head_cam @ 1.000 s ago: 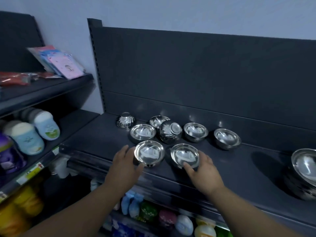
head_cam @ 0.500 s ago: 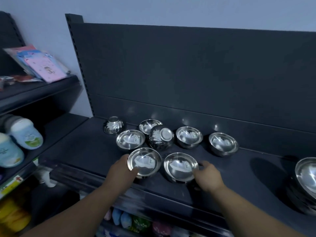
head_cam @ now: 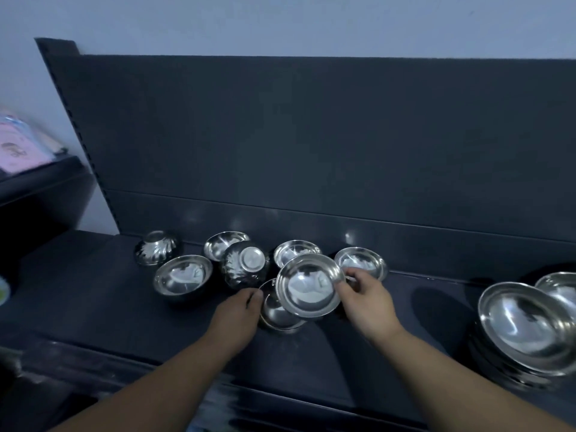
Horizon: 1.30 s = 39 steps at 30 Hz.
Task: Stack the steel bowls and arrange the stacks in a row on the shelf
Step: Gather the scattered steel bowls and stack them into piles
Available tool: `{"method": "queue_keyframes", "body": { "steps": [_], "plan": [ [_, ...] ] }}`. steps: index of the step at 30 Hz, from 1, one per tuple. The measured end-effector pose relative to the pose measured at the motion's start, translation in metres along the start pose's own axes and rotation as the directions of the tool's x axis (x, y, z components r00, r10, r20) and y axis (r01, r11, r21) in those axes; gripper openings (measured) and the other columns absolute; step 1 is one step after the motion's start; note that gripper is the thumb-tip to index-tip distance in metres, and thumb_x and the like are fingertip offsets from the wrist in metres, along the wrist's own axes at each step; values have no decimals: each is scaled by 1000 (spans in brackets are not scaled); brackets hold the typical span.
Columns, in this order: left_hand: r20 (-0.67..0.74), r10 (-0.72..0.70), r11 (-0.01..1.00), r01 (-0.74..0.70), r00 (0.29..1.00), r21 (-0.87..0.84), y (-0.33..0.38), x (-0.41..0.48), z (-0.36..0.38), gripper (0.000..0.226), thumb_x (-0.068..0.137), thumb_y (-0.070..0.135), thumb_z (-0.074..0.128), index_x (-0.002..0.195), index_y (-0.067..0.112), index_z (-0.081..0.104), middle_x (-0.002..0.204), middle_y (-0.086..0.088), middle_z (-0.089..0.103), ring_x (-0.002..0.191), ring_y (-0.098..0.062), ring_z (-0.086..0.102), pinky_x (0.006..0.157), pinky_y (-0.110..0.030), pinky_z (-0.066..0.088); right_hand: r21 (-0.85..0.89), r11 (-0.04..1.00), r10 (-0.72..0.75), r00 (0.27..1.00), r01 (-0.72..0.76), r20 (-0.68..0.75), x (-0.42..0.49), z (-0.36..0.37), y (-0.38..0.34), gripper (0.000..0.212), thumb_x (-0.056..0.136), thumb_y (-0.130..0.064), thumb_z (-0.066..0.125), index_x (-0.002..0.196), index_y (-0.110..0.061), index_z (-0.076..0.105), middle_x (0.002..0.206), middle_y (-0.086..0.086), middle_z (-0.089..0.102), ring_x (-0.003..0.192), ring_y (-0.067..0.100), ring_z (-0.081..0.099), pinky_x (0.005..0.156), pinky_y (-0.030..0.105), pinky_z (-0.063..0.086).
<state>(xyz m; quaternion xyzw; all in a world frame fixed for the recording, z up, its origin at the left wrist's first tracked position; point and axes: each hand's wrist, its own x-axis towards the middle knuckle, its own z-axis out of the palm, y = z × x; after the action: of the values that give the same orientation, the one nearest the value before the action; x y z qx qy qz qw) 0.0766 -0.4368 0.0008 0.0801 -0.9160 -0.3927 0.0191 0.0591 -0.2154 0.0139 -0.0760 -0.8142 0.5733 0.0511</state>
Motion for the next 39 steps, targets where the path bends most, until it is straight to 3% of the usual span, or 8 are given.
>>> {"method": "queue_keyframes", "body": {
  "steps": [6, 11, 19, 22, 25, 31, 37, 39],
  "plan": [
    [-17, 3, 999, -3, 1000, 35, 7, 8, 9, 45, 95, 44, 47, 132, 20, 52, 128, -2, 62, 118, -19, 56, 92, -23, 37, -40, 999, 8, 994, -3, 110, 4, 5, 1, 15, 84, -32, 65, 99, -28, 68, 89, -8, 73, 82, 14, 69, 80, 33, 58],
    [-2, 14, 998, -13, 1000, 63, 3, 10, 11, 42, 94, 40, 51, 132, 23, 53, 128, 1, 62, 115, -16, 57, 88, -18, 35, 5, 997, 72, 972, -75, 223, 10, 18, 1, 11, 87, -23, 66, 96, -17, 66, 81, 0, 70, 49, 16, 62, 51, 32, 58],
    [45, 53, 999, -53, 998, -1, -5, 18, 15, 34, 94, 37, 51, 127, 29, 55, 118, 7, 65, 97, -5, 54, 82, -18, 37, -125, 973, 202, 978, -195, 50, 25, 13, 7, 37, 90, -52, 54, 87, -17, 62, 77, 5, 68, 63, 20, 65, 51, 24, 52],
    [68, 56, 998, -54, 996, -27, -8, 22, 16, 34, 93, 37, 52, 127, 31, 54, 107, 12, 63, 87, -9, 59, 81, -21, 44, 91, 892, 443, 896, -443, 26, 37, 5, 20, 44, 92, -53, 48, 92, -11, 58, 96, 13, 67, 79, 29, 68, 56, 32, 56],
    [83, 73, 994, -65, 994, -87, -10, 22, 18, 33, 92, 33, 55, 125, 32, 56, 95, 23, 58, 88, -9, 62, 85, -31, 54, 266, 793, 555, 830, -549, 57, 46, 2, 26, 40, 96, -49, 45, 101, -10, 51, 97, 18, 64, 72, 29, 64, 59, 36, 55],
    [138, 93, 986, -72, 986, -149, -13, 25, 21, 37, 92, 34, 55, 129, 33, 52, 110, 18, 58, 107, -8, 59, 91, -37, 53, 404, 745, 573, 820, -531, 21, 60, -1, 30, 40, 102, -29, 41, 131, -2, 45, 109, 23, 61, 78, 30, 64, 73, 43, 53],
    [236, 95, 971, -37, 967, -237, -10, 17, 21, 73, 70, 62, 66, 135, 40, 41, 133, 21, 49, 121, -2, 49, 105, -30, 41, 401, 768, 555, 832, -500, -25, 60, -5, 28, 35, 98, -15, 43, 129, -1, 48, 114, 21, 63, 74, 28, 65, 67, 39, 54],
    [287, 121, 969, -51, 950, -241, -5, 13, 21, 63, 69, 57, 74, 121, 51, 39, 126, 27, 45, 113, 4, 48, 100, -20, 38, 379, 793, 525, 851, -477, -27, 54, -8, 23, 32, 95, -19, 47, 119, 0, 54, 106, 20, 67, 75, 29, 68, 61, 35, 55]
  ]
}}
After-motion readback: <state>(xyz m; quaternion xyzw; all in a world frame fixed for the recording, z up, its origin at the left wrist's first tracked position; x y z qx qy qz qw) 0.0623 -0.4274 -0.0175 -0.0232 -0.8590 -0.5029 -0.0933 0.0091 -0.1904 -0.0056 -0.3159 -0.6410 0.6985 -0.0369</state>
